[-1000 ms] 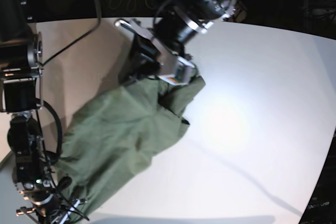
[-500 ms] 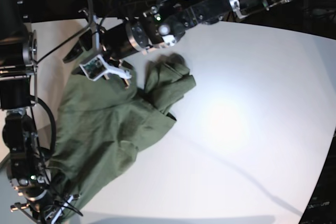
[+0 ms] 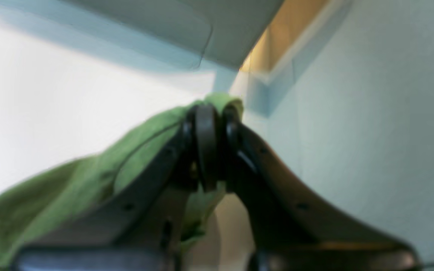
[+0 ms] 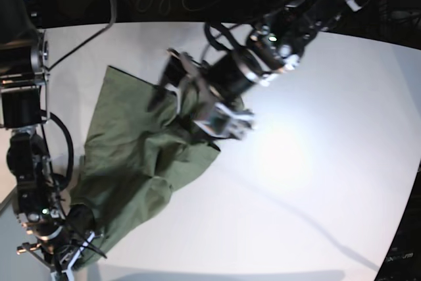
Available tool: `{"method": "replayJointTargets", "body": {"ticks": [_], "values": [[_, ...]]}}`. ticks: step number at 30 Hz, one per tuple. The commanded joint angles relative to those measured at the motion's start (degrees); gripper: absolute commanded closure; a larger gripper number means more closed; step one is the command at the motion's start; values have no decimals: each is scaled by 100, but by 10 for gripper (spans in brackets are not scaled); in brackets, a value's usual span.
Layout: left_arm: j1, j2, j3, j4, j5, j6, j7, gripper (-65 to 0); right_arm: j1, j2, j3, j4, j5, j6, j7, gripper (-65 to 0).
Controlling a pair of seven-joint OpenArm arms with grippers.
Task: Layout the t-shirt on the table in an organized manner, then fold the t-shirt properly
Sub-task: 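Reach the left gripper over and grasp another part of the shirt, then pull the shirt taut between both grippers, stretching it lengthwise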
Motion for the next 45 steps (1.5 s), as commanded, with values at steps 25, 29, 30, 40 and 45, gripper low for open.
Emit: {"method": "replayJointTargets", "body": {"ticks": [25,29,30,40,45], "values": [[138,1406,-2623,-2787,-11,-447,-140,-518,-496,-220,336,106,-21,-8,210,0],[-20,1520,-2315,-3051,-11,-922,-140,-418,-531,-220,336,106,-21,-8,210,0],[-47,1591,-2315,-3139,-2,-957,-140,-402,-531,-220,336,106,-21,-8,210,0],[-258,1872,-2288,-3904,-2,-992,-140,-182,-531,-220,336,106,-21,-8,210,0],[-416,1740,-2605,-3904,-2,-940,-140,-21,-540,-220,336,106,-21,-8,210,0]]}}
